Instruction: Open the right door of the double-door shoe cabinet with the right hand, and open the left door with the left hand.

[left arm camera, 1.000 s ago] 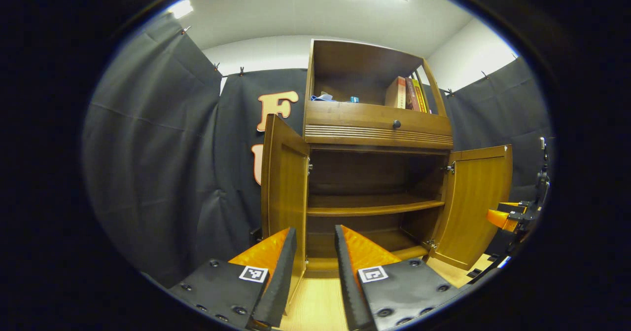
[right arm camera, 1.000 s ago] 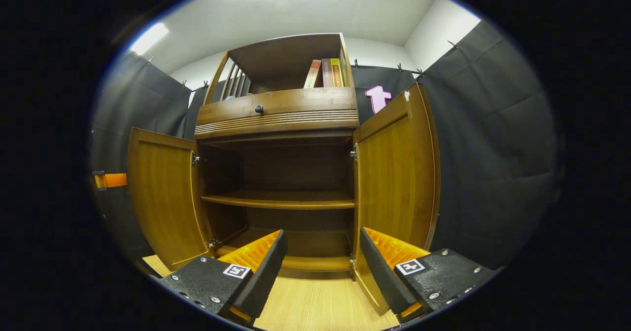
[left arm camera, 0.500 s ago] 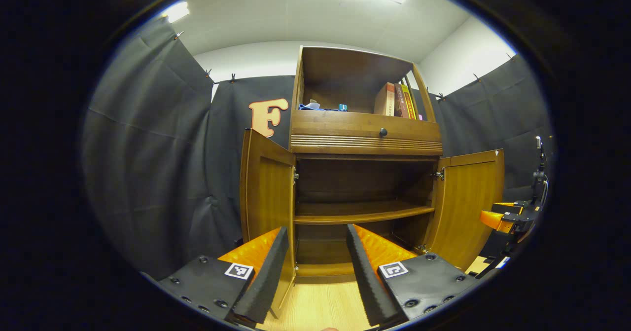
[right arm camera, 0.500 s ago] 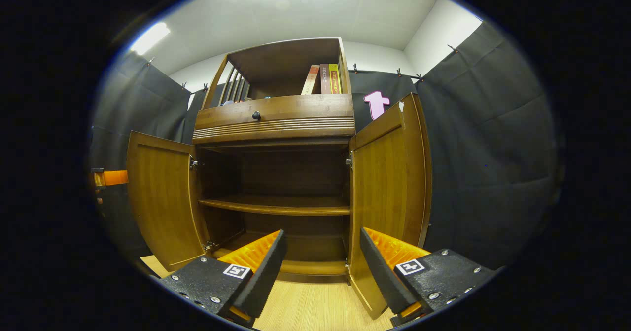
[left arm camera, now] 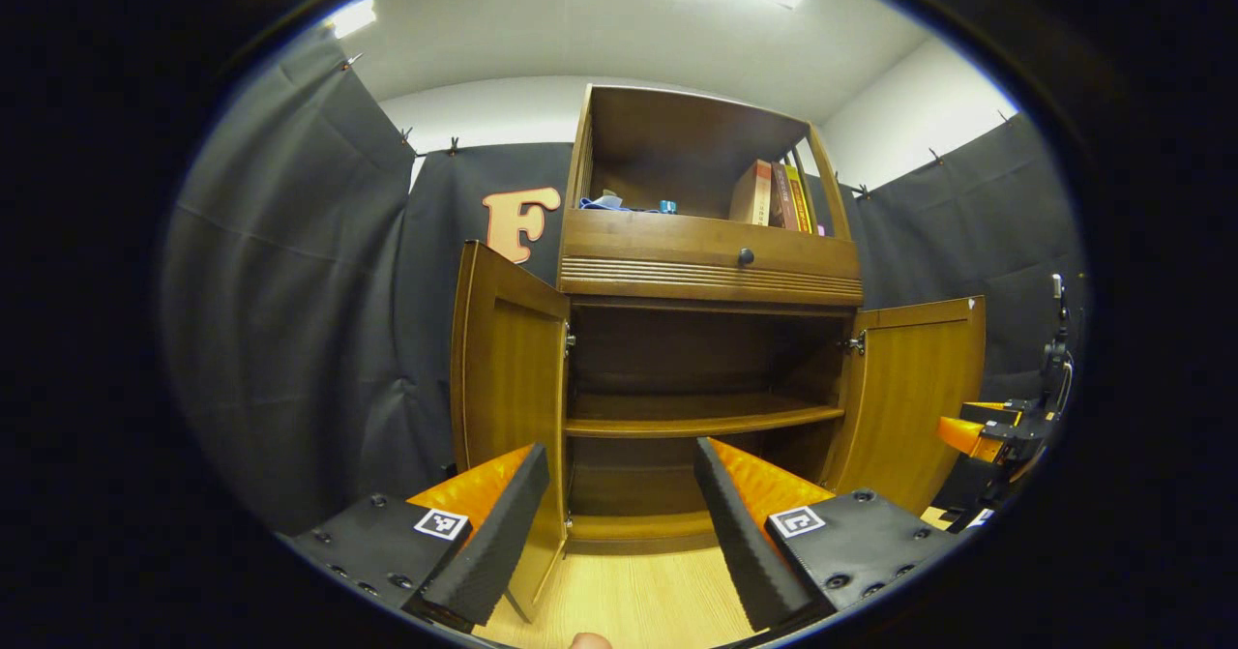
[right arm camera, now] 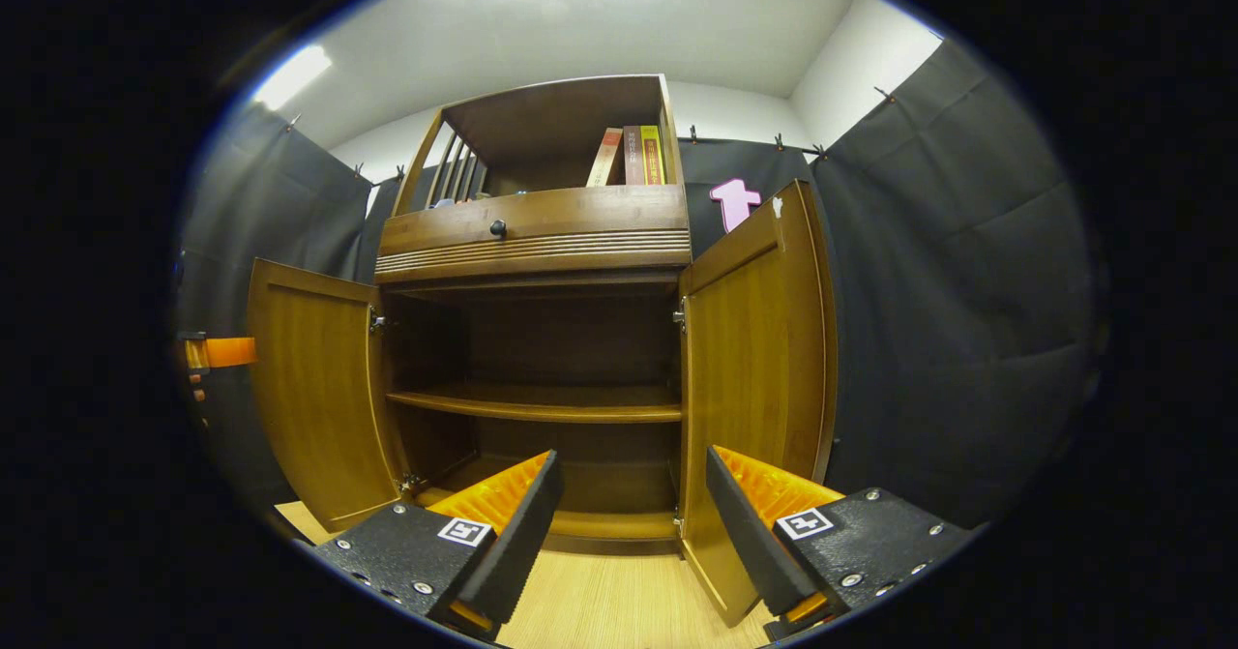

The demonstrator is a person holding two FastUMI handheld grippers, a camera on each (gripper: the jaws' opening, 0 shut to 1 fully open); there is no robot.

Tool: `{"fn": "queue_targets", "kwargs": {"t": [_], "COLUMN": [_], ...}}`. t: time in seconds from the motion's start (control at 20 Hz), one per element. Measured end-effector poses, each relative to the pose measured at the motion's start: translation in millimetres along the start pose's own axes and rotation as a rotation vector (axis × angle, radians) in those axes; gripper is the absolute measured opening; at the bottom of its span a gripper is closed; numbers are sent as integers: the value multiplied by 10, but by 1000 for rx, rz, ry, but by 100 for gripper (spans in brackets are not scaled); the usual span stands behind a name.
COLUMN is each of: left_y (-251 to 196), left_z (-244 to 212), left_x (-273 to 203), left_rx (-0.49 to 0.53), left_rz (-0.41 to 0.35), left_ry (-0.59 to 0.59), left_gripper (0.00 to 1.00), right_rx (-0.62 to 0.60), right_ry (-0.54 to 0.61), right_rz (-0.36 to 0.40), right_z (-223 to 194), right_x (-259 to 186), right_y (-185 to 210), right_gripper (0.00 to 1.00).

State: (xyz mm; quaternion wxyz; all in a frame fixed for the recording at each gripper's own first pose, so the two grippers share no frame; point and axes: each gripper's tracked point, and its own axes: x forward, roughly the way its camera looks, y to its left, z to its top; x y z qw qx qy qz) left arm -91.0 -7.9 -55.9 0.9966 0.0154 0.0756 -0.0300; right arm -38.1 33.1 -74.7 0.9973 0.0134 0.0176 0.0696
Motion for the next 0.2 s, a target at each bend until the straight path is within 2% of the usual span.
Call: {"fn": "queue_targets", "kwargs": {"t": [0.1,0.15,0.2], "left_y": [-19,-27,-34], "left_z": [-20,-28,-30], "left_x": [-11,-17,-22], "left_rx": [1,2,3], "left_rz": [-9,-15,-20], "left_ry": [10,16,19], "left_gripper": [96,96,96], "right_rx": [5,6,5], "right_ry": [-1,-1,0], "right_rz": [1,1,0], "right_z": [-1,-7,-14], "right_x": [0,1,-5], "right_y": [-1,-1,-6], "right_gripper": [100,92,100]}}
